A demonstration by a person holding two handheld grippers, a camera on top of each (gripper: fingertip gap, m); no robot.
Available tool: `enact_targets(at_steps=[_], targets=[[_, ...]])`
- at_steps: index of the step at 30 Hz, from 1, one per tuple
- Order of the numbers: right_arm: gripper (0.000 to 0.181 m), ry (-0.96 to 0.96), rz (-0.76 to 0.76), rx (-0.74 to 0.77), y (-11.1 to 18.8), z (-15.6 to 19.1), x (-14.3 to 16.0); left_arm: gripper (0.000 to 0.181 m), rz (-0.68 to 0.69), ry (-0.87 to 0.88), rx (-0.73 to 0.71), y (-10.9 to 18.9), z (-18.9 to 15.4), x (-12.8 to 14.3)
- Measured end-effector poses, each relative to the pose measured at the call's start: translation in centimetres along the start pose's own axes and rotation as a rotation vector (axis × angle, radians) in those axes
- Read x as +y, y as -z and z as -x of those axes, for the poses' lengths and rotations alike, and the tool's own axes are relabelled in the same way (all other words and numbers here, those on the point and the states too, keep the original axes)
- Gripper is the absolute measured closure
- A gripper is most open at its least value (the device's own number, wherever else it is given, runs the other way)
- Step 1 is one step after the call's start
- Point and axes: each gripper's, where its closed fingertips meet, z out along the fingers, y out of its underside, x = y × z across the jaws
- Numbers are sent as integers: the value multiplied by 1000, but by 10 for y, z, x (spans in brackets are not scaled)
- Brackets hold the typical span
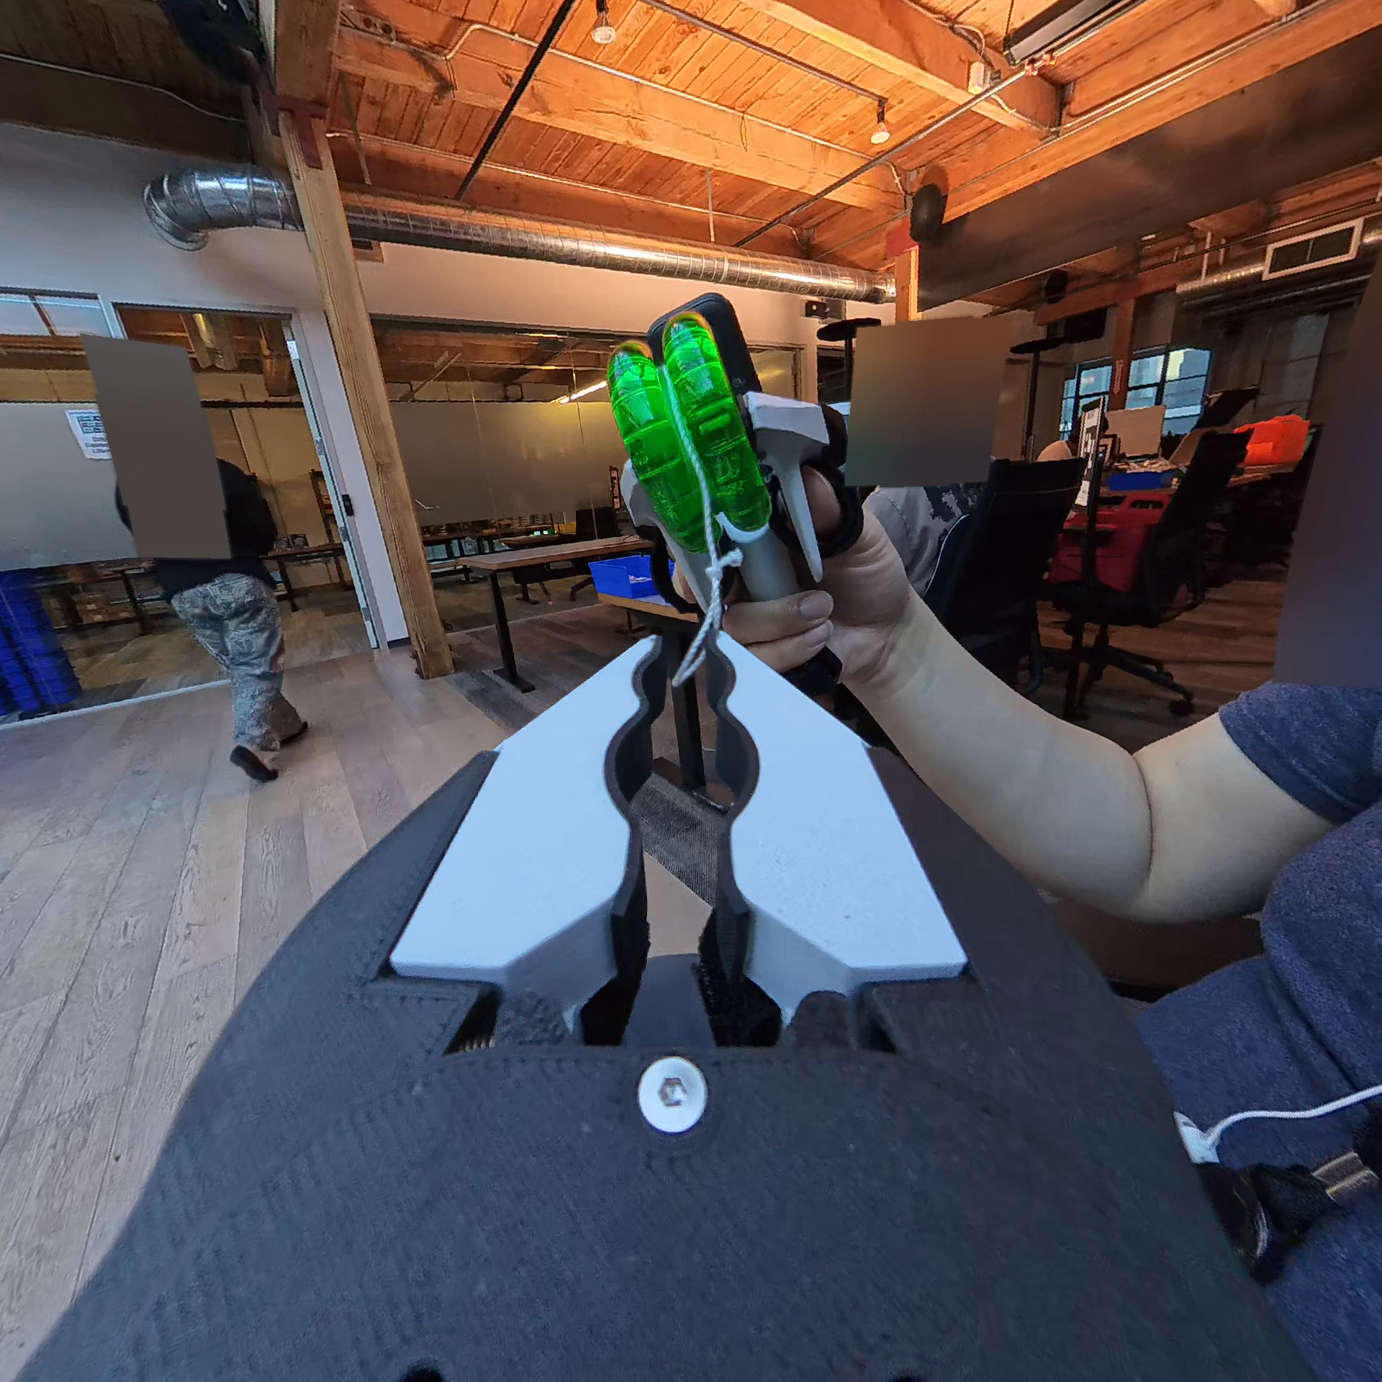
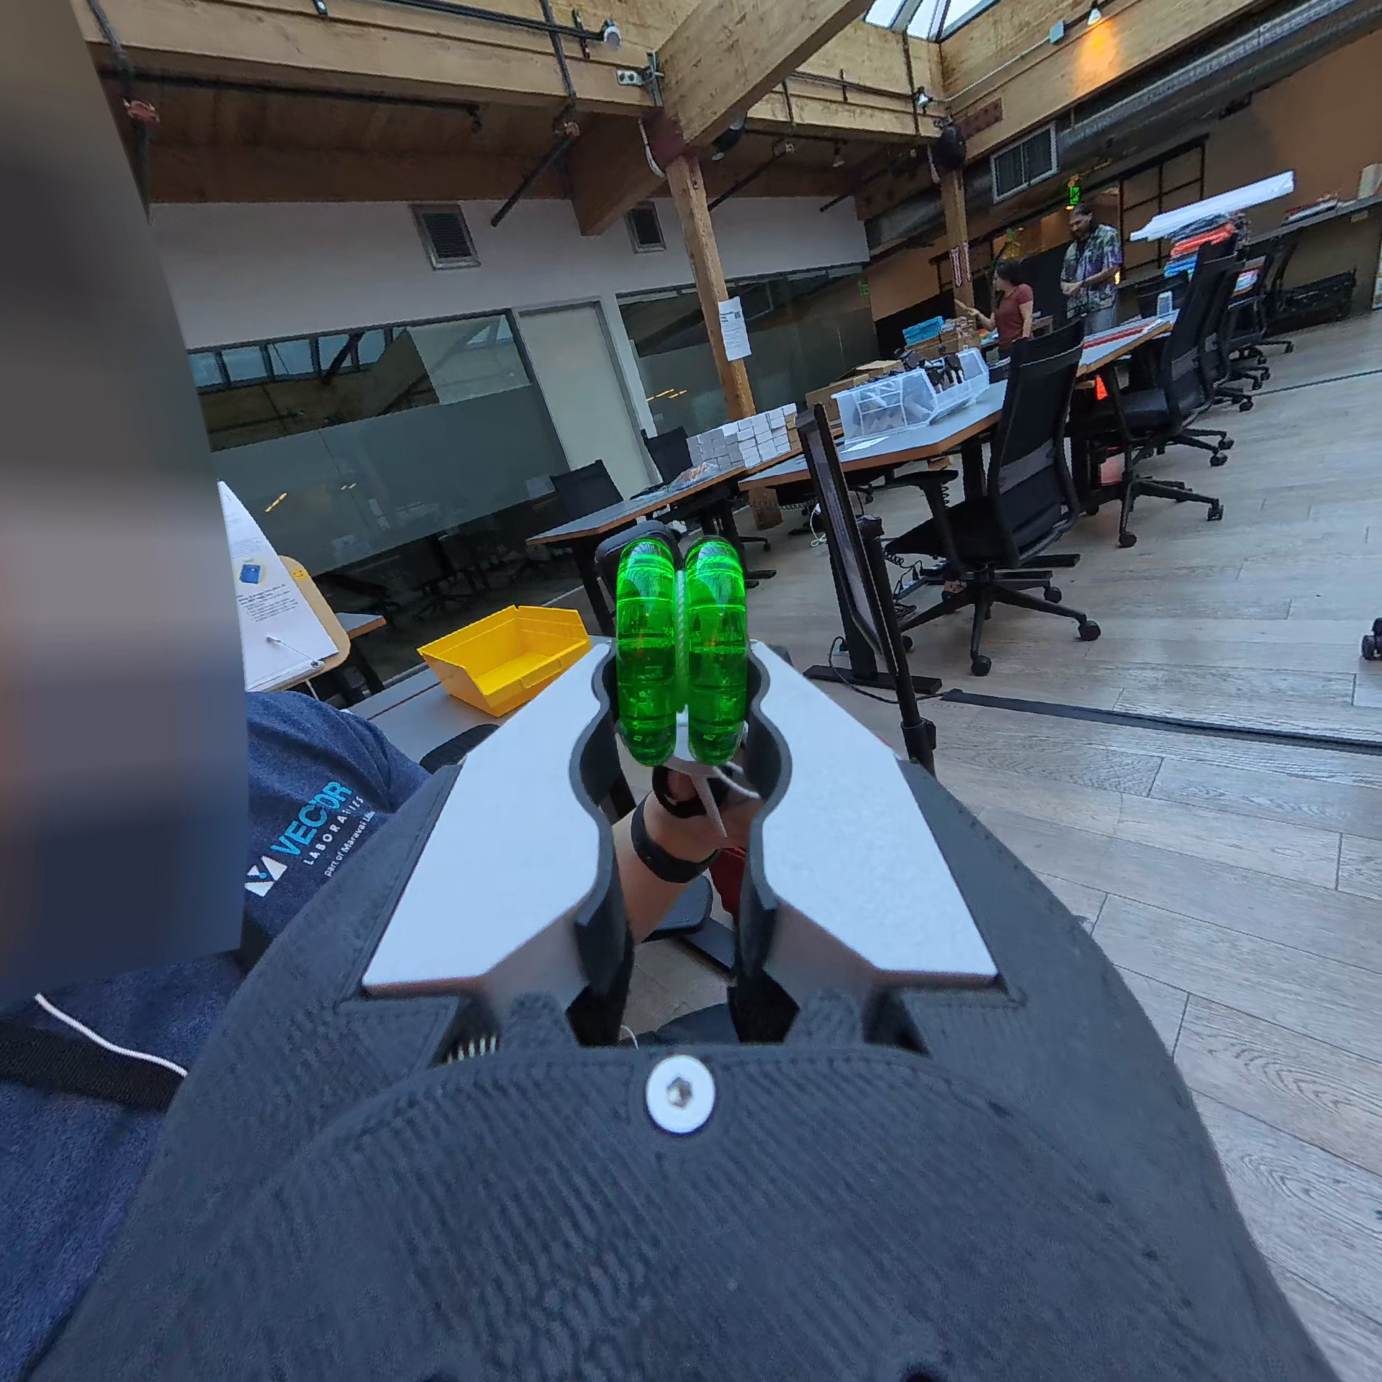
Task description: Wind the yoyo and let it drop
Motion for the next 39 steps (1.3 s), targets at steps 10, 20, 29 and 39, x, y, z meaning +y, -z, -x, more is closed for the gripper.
enact_targets(at_steps=[10,20,29,39], targets=[[155,-12,-5,-25,-1,5,2,172,0,-27,-5,-6,-2,1],[155,-137,-91,-51,1,3,-4,169,-83,-138,-40,-3,-5,-13],[154,-146,-115,-69,-3,8,-5,181,-136,-198,-13,-1,-14,-22],[155,-168,-176,-21,6,0,-7,181,-177,40,17,10,-6,-21]])
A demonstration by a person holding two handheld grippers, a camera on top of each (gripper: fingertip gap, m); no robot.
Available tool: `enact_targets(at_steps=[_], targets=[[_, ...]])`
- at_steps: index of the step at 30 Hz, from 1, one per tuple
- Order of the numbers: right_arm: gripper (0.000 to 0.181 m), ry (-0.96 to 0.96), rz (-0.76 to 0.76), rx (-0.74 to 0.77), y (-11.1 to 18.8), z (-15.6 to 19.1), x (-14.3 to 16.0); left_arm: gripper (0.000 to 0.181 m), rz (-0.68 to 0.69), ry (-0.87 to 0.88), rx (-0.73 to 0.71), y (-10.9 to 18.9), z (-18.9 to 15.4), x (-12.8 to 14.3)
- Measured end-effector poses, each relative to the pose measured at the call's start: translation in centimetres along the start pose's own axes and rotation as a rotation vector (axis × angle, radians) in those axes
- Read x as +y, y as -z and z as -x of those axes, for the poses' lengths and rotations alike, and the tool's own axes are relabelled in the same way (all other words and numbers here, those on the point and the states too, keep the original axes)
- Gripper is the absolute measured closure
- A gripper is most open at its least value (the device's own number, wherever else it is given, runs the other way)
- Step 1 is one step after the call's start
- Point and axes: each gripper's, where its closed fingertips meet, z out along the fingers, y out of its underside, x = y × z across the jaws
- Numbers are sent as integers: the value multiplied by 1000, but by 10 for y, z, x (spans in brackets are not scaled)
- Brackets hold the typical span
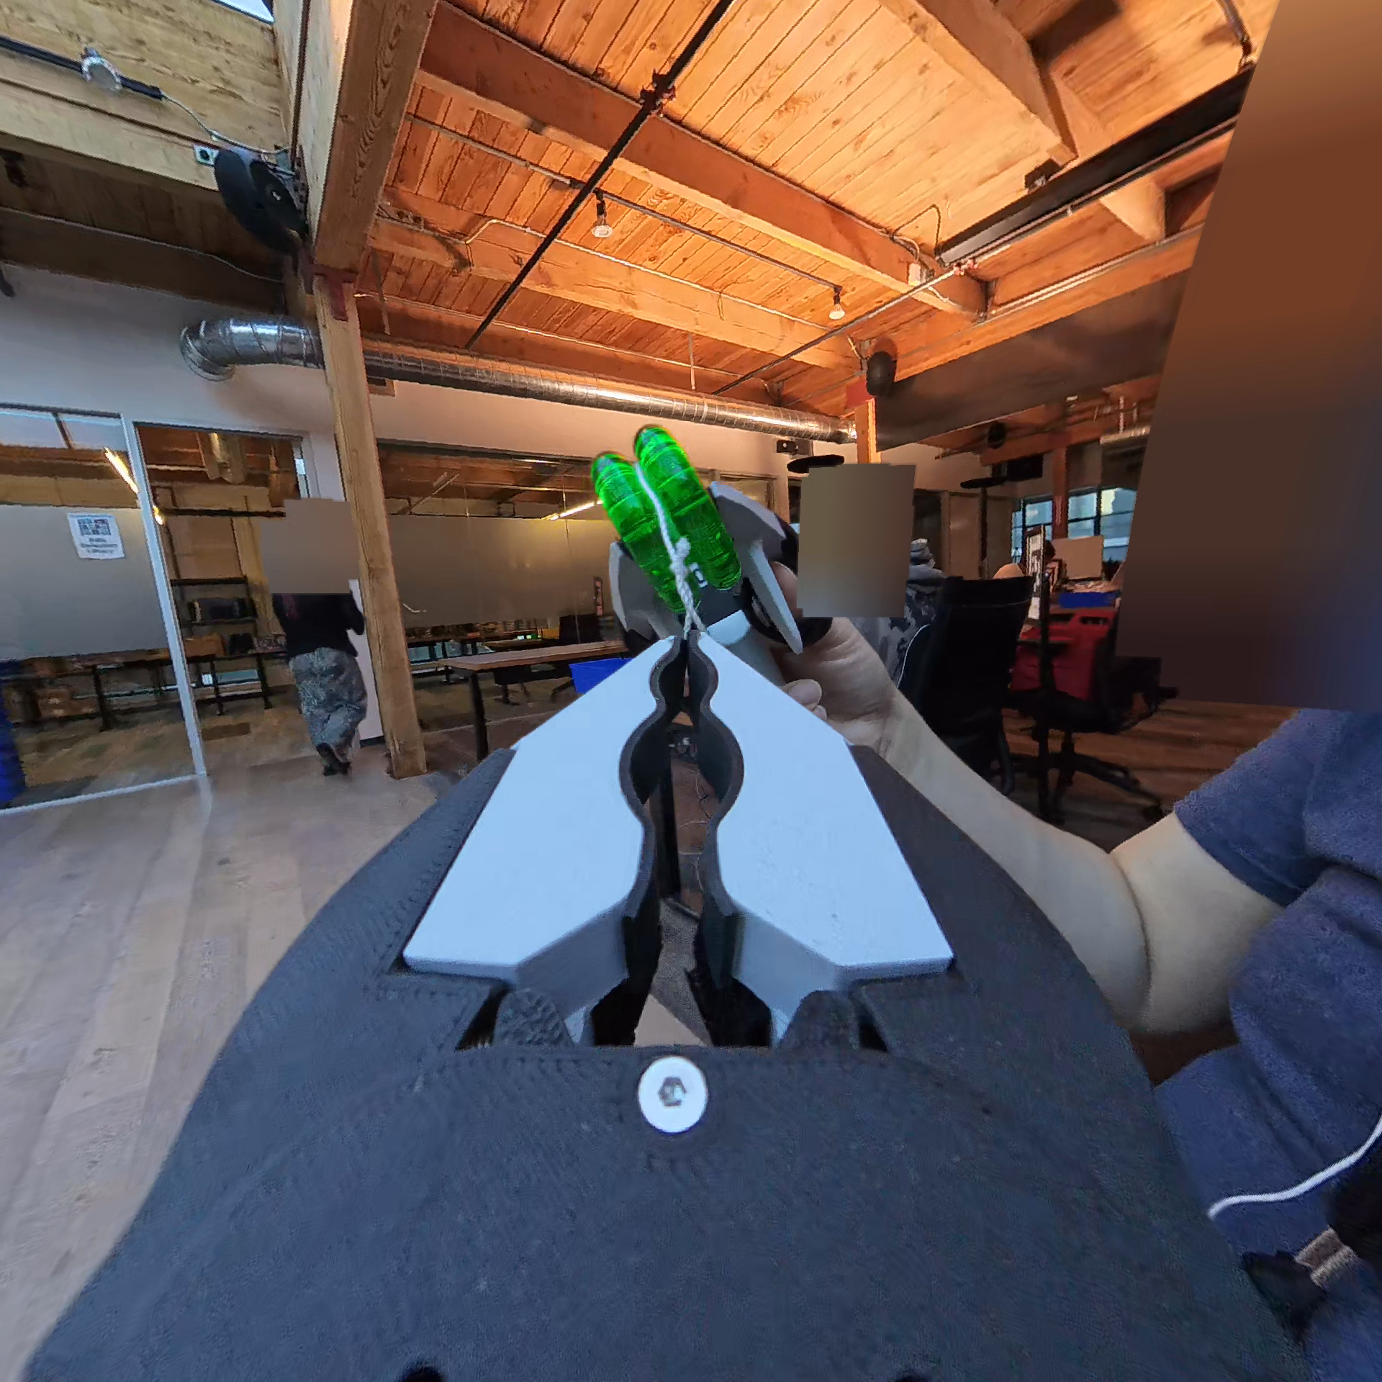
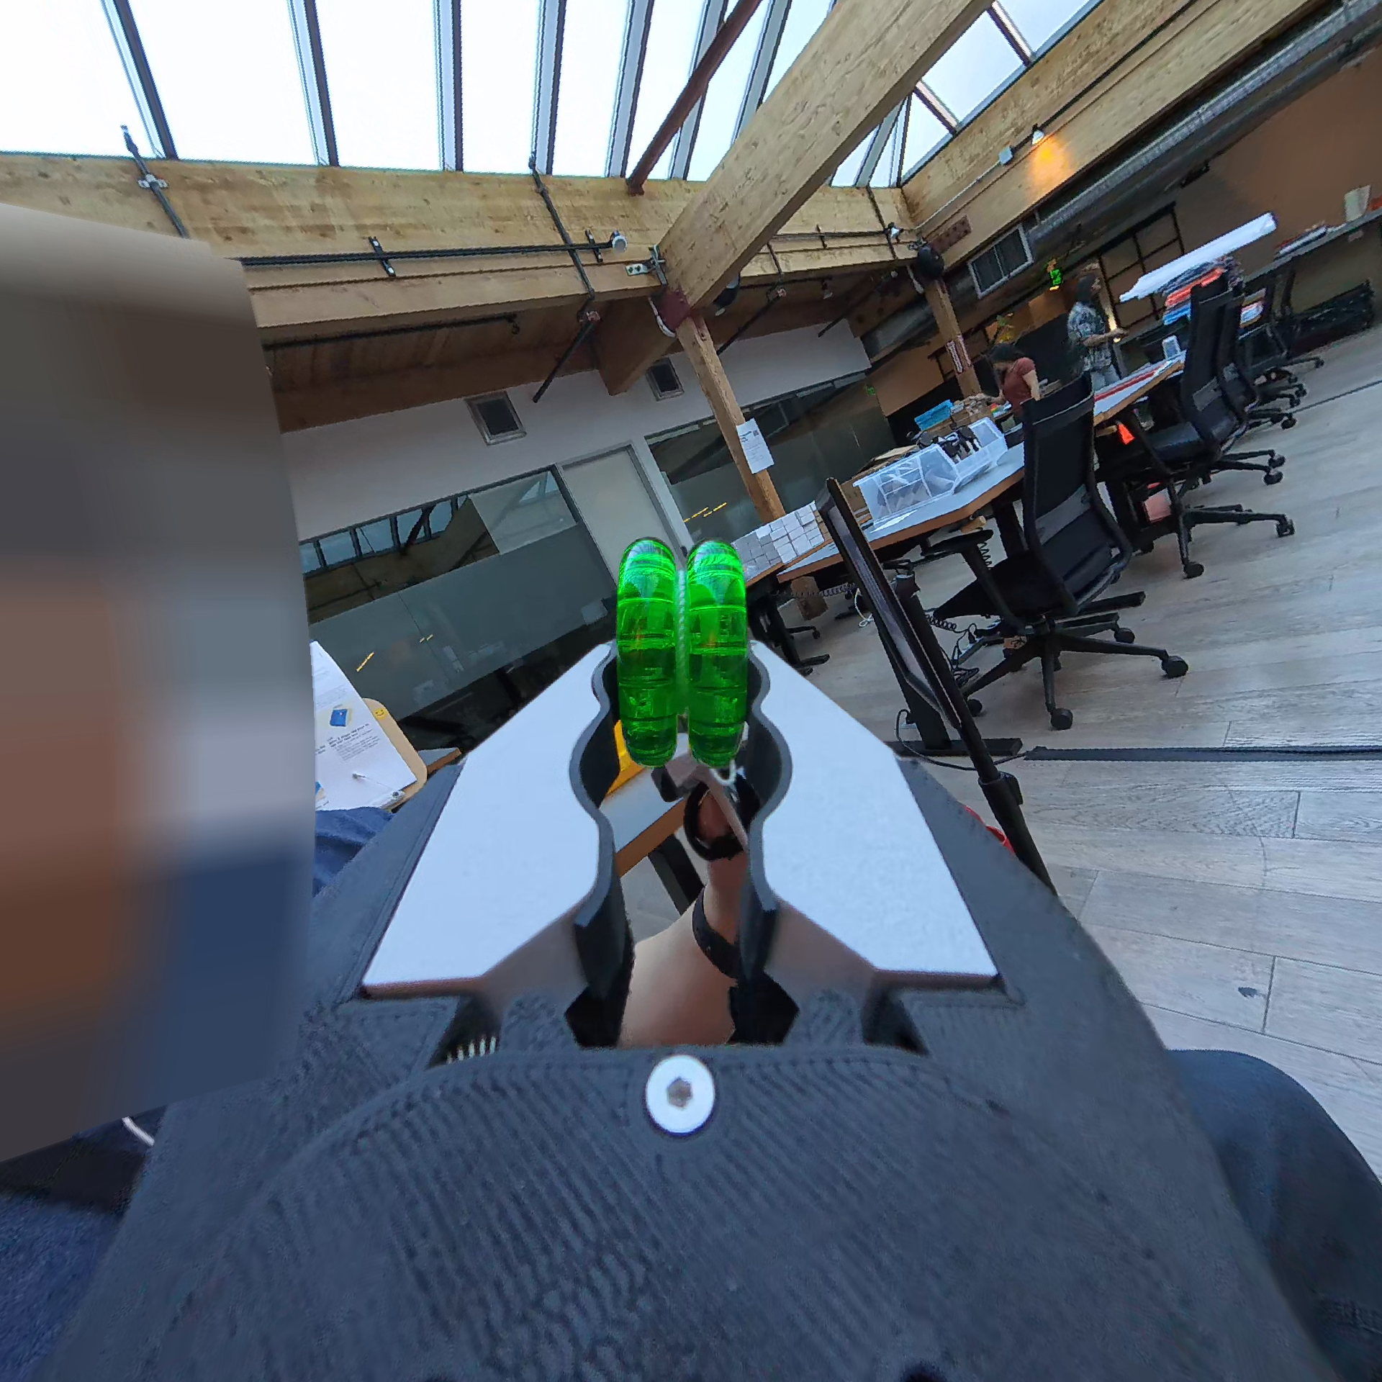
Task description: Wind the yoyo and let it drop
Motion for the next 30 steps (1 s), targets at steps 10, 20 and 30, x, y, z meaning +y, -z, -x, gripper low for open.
enact_targets(at_steps=[10,20,30], targets=[[155,276,-19,226,-5,-2,-6,159,5,72,-252,14,21,23],[155,382,-44,305,-13,6,-5,165,-45,-18,-416,-6,-1,18],[155,390,-44,300,-14,10,-2,169,-93,84,-411,-13,11,12]])
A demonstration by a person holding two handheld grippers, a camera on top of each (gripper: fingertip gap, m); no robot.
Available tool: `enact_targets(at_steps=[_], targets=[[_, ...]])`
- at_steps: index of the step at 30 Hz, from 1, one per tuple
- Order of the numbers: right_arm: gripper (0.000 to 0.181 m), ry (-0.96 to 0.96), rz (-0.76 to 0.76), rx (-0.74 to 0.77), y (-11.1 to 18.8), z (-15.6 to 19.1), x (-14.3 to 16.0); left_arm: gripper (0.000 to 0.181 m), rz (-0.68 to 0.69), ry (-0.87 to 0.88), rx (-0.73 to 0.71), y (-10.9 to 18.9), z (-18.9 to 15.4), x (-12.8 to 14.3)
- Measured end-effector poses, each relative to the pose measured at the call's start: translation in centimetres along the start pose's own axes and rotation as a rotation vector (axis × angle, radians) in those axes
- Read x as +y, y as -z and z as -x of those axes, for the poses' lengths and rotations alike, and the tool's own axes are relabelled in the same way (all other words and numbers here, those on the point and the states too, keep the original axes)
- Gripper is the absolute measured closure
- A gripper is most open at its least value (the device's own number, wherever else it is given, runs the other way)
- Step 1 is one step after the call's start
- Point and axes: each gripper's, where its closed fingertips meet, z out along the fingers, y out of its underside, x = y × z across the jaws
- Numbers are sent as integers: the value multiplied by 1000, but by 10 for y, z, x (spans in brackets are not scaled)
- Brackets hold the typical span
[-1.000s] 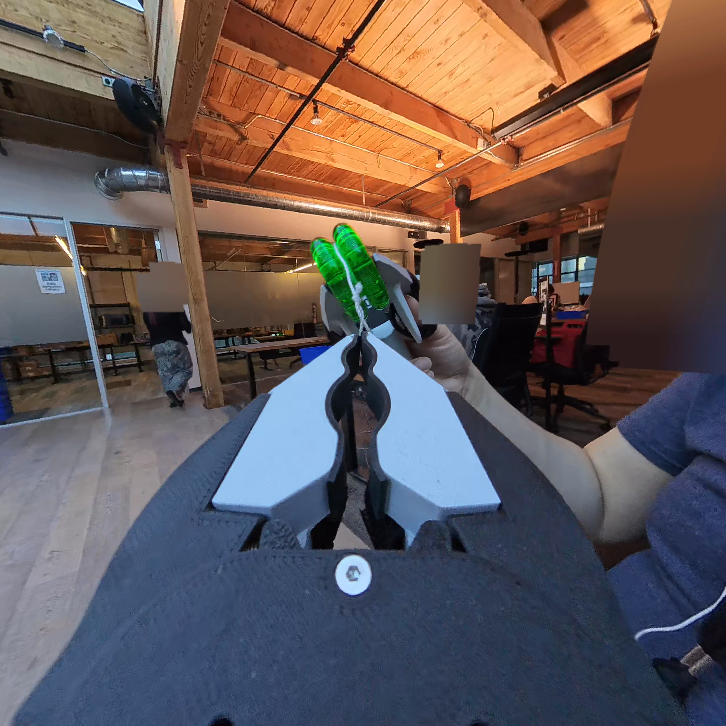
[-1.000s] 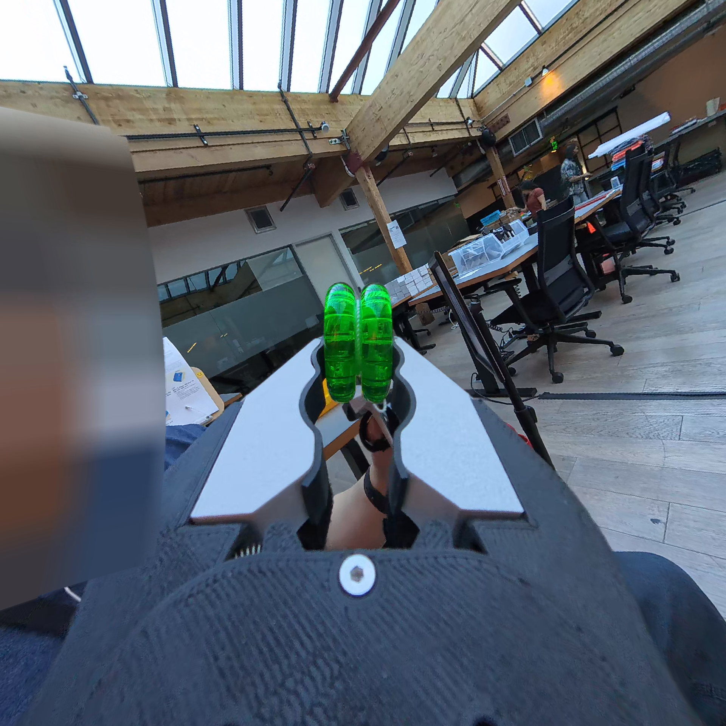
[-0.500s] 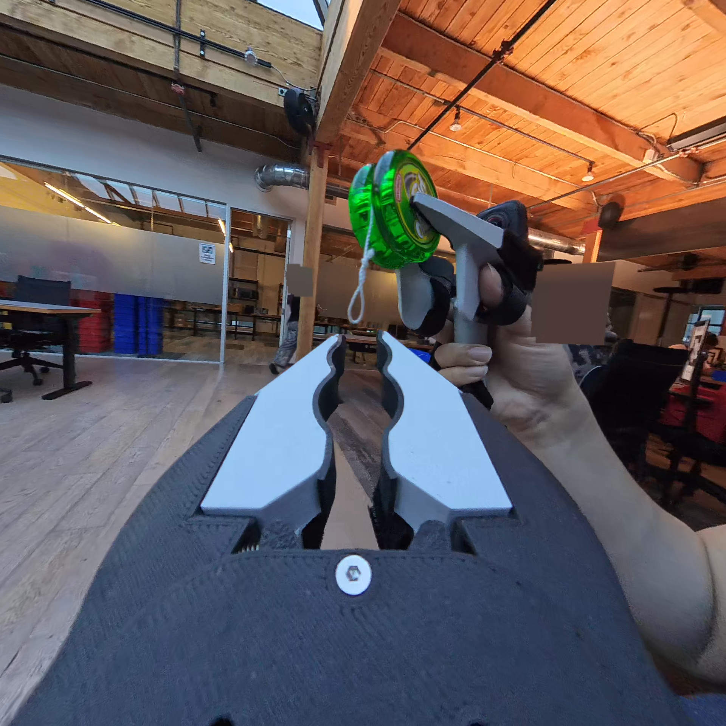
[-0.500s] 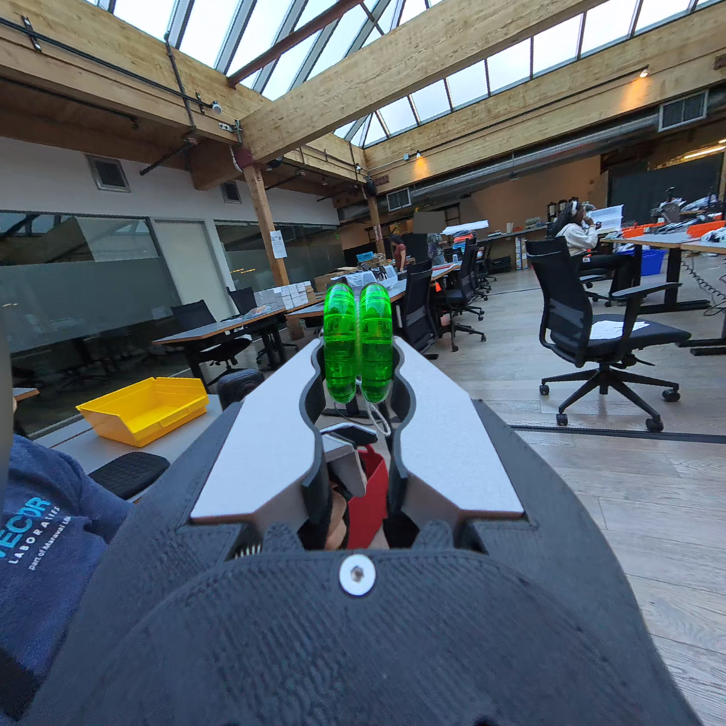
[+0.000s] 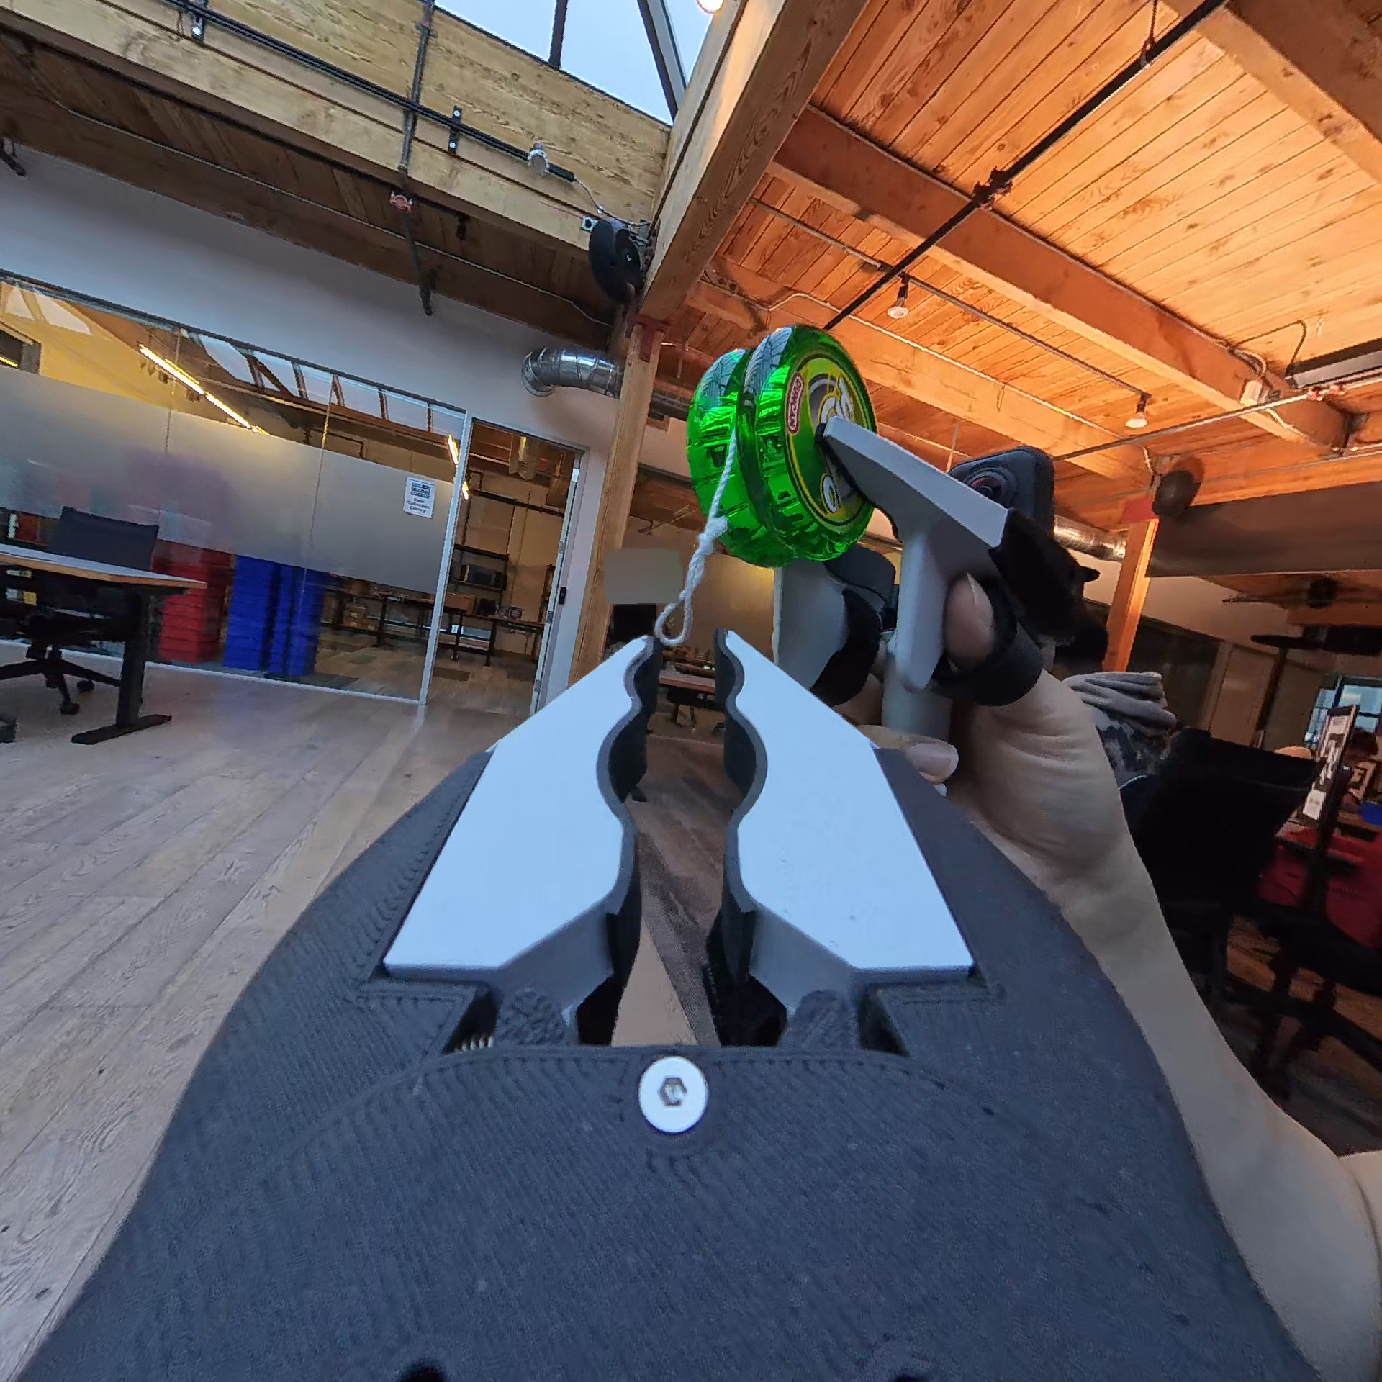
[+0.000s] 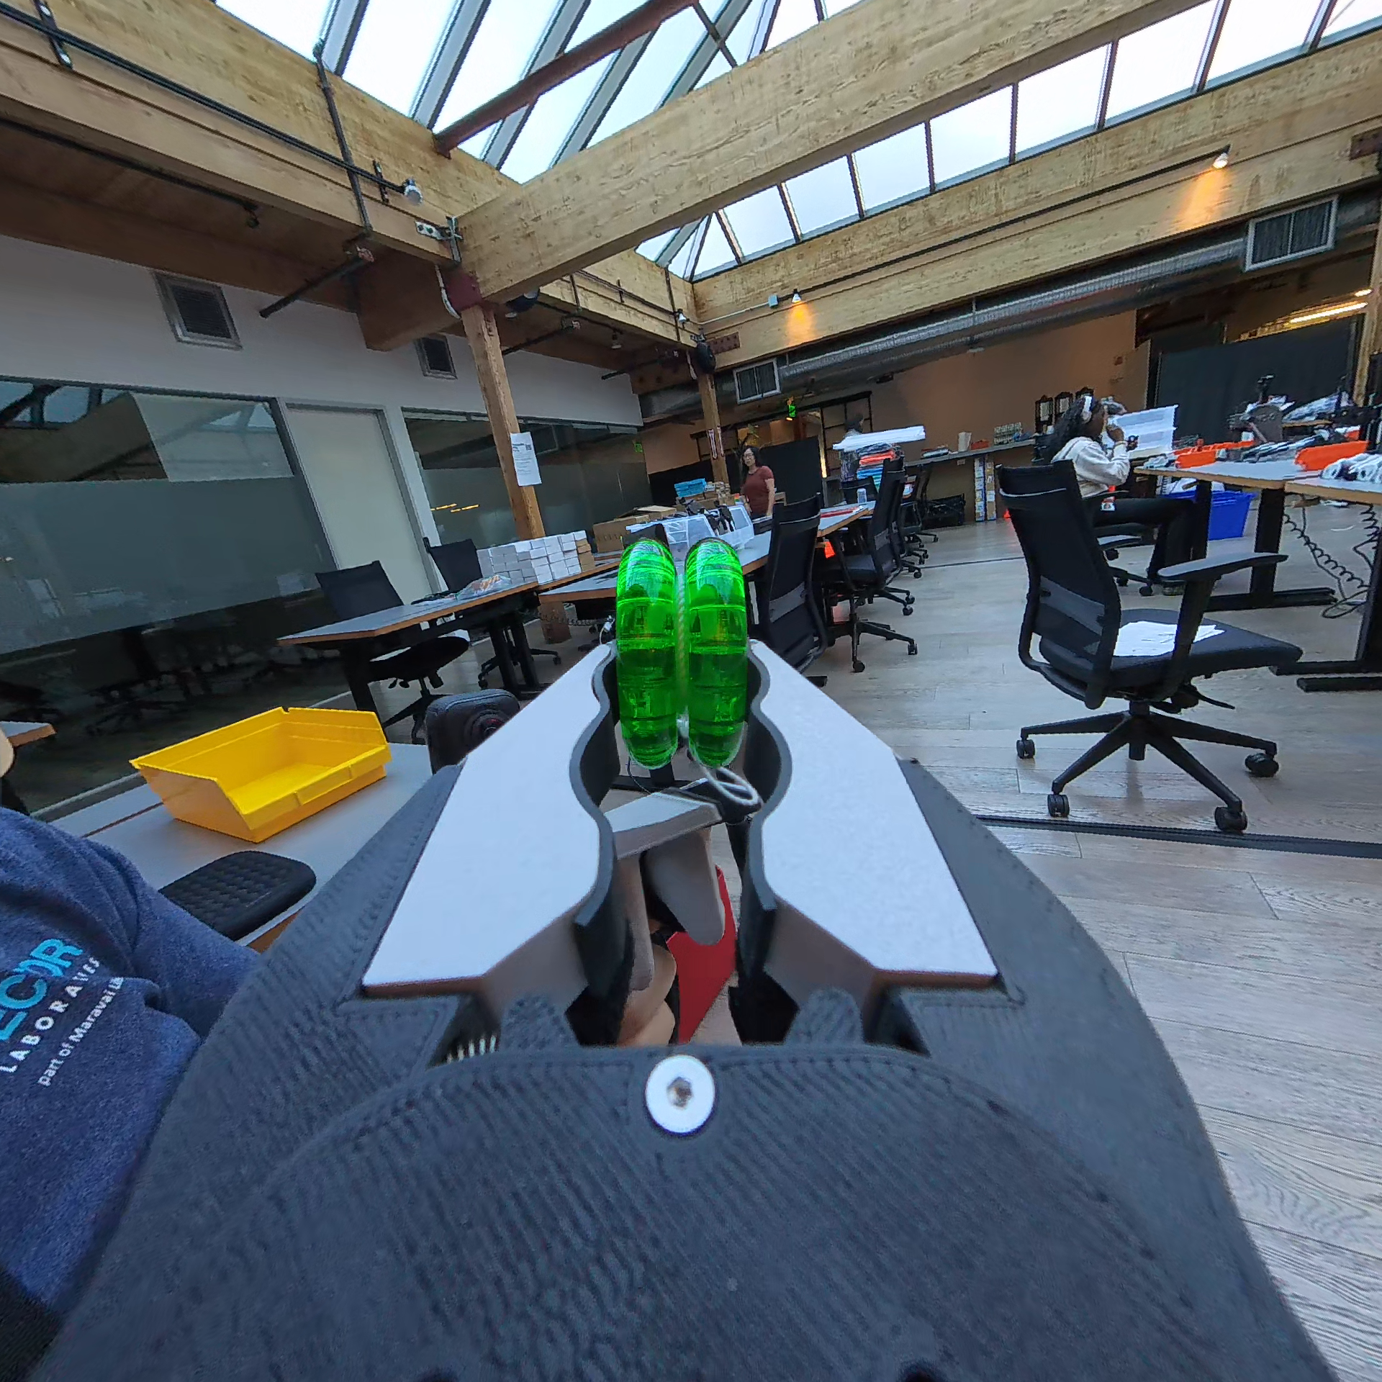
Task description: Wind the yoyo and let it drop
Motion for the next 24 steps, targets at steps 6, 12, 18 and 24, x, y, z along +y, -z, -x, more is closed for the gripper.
enact_targets(at_steps=[6,12,18,24], targets=[[155,-1,8,9,0,-1,3,168,-10,-4,-26,1,5,0],[155,26,27,45,0,-6,8,176,-30,-16,-43,5,10,-5],[155,79,31,91,0,-10,9,181,-43,-5,-57,12,18,-5],[155,95,78,101,-2,-10,19,180,-45,-42,-72,16,22,-6]])
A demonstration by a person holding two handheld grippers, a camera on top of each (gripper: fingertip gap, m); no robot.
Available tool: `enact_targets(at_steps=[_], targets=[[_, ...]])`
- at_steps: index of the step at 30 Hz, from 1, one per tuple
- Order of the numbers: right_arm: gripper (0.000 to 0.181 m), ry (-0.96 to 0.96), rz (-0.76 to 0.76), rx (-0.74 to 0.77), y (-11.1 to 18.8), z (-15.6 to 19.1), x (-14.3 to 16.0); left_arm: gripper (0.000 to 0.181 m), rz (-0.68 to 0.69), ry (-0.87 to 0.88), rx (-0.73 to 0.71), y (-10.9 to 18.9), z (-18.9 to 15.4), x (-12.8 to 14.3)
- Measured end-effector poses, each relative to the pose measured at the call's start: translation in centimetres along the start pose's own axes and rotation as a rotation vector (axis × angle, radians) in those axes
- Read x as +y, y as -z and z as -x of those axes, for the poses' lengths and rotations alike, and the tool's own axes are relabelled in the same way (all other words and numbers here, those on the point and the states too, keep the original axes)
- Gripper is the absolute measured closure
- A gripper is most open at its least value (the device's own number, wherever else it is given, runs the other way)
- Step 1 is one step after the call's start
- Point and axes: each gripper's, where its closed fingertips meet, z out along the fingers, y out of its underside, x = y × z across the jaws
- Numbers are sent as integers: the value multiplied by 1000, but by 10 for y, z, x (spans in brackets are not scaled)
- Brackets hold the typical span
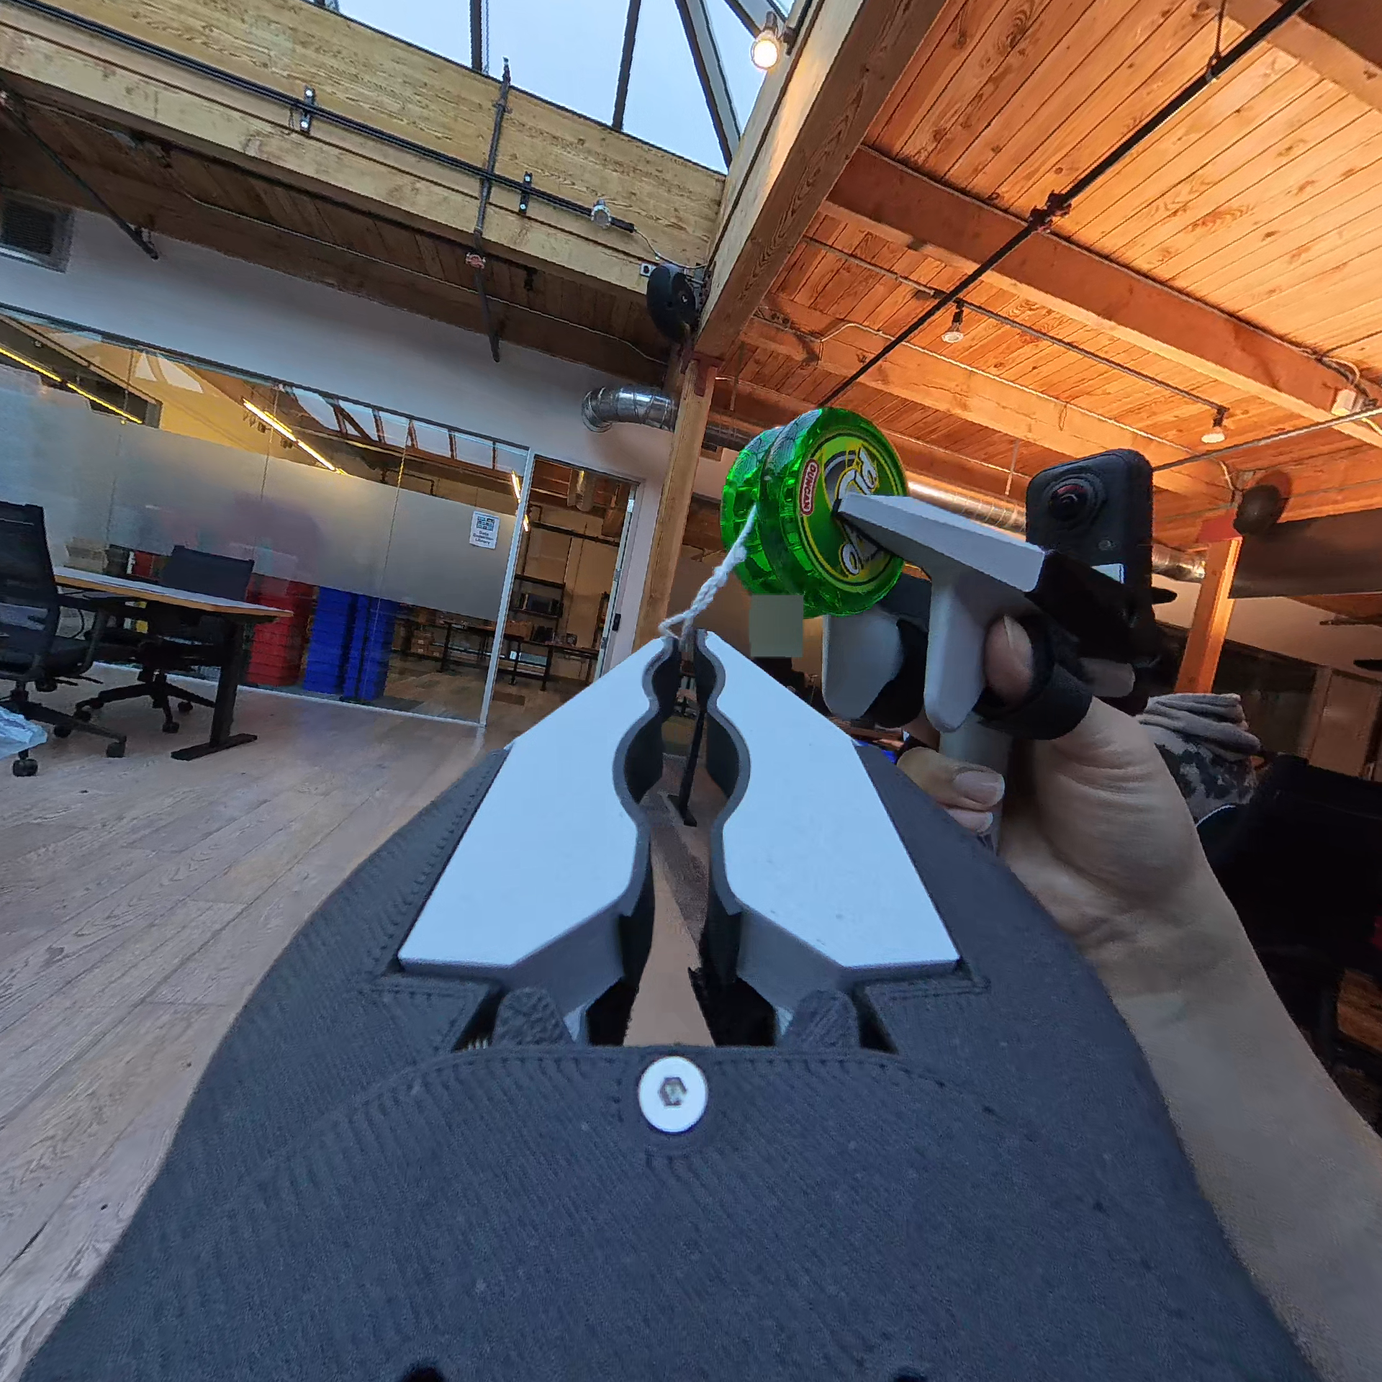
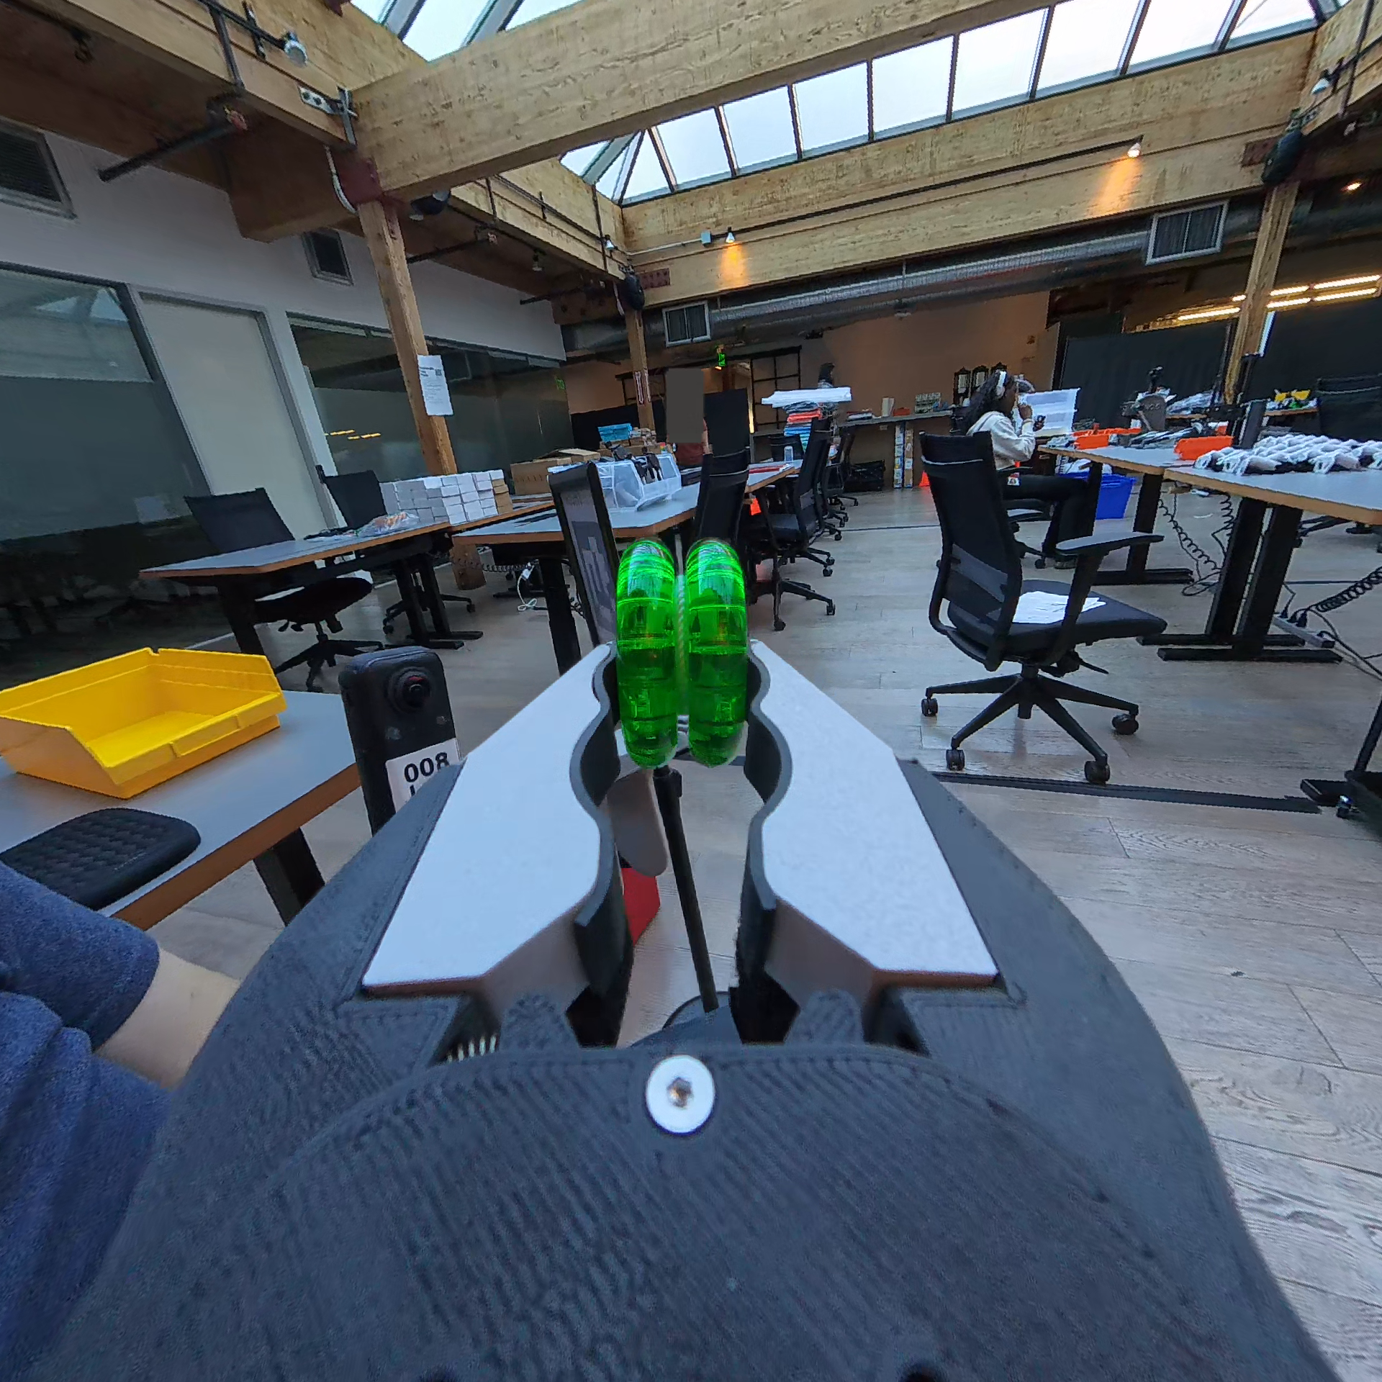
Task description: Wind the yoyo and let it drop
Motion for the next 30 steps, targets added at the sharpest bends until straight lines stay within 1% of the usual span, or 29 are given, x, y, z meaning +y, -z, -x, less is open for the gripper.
enact_targets(at_steps=[3,10,17,21,24,26,28,30], targets=[[154,-5,18,1,-2,0,6,179,-15,-4,-8,2,2,-3],[154,-35,0,32,4,-12,4,181,-14,5,3,4,3,-2],[154,-38,39,45,4,-16,17,181,-13,14,22,3,4,0],[155,-43,60,77,6,-26,20,181,-44,22,88,5,-6,-5],[155,-82,96,43,6,-25,29,181,-17,79,161,4,-14,0],[155,-158,93,-31,5,-17,31,181,13,131,201,3,-17,6],[155,-241,81,-96,6,-11,31,181,18,178,213,4,-15,8],[155,-264,80,-114,7,-11,33,181,23,191,220,5,-14,9]])
